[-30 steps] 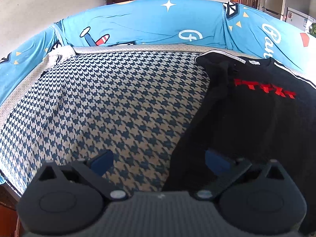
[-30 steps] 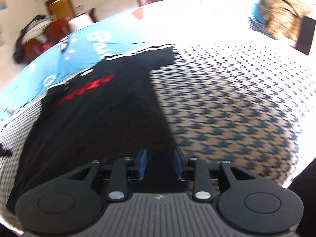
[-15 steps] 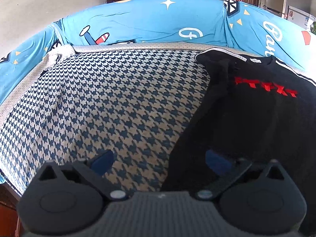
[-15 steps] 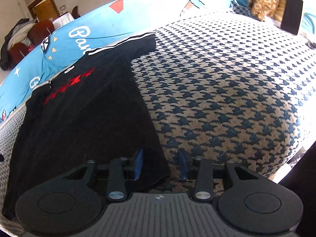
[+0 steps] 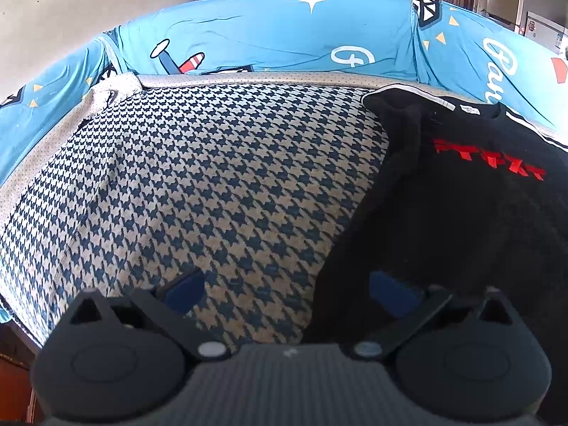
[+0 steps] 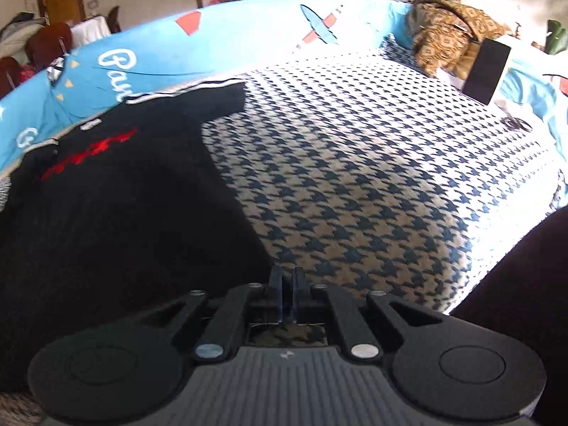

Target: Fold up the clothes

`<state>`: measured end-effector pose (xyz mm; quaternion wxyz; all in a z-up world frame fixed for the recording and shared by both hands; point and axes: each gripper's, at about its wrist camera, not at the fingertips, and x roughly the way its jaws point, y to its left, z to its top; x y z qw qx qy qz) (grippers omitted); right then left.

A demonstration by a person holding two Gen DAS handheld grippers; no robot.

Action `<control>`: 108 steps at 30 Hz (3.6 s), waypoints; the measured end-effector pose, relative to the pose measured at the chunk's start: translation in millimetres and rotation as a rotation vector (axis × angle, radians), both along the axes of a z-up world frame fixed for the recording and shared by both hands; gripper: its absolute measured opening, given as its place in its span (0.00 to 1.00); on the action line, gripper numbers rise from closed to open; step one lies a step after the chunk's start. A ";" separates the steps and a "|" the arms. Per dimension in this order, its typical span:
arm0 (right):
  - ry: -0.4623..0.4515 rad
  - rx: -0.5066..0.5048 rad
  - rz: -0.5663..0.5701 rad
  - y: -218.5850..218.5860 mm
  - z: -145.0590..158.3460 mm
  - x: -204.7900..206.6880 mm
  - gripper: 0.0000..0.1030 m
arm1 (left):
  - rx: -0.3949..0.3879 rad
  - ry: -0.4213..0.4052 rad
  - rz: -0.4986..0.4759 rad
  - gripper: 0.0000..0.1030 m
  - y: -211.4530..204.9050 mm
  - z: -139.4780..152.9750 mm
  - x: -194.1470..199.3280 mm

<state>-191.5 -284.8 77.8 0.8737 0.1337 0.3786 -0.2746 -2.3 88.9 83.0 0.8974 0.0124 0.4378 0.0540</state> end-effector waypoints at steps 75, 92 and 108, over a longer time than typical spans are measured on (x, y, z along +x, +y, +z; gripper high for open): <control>0.059 0.192 0.766 97.9 -22.9 226.4 0.44 | -0.307 0.057 -0.053 0.48 -48.7 -39.5 242.7; 0.039 0.181 0.749 101.5 -25.6 231.9 0.48 | -0.058 -0.195 -0.045 0.10 -70.0 -4.7 242.3; 0.048 0.177 0.765 100.6 -25.6 230.2 0.50 | -0.130 -0.167 -0.230 0.54 -92.3 1.8 205.9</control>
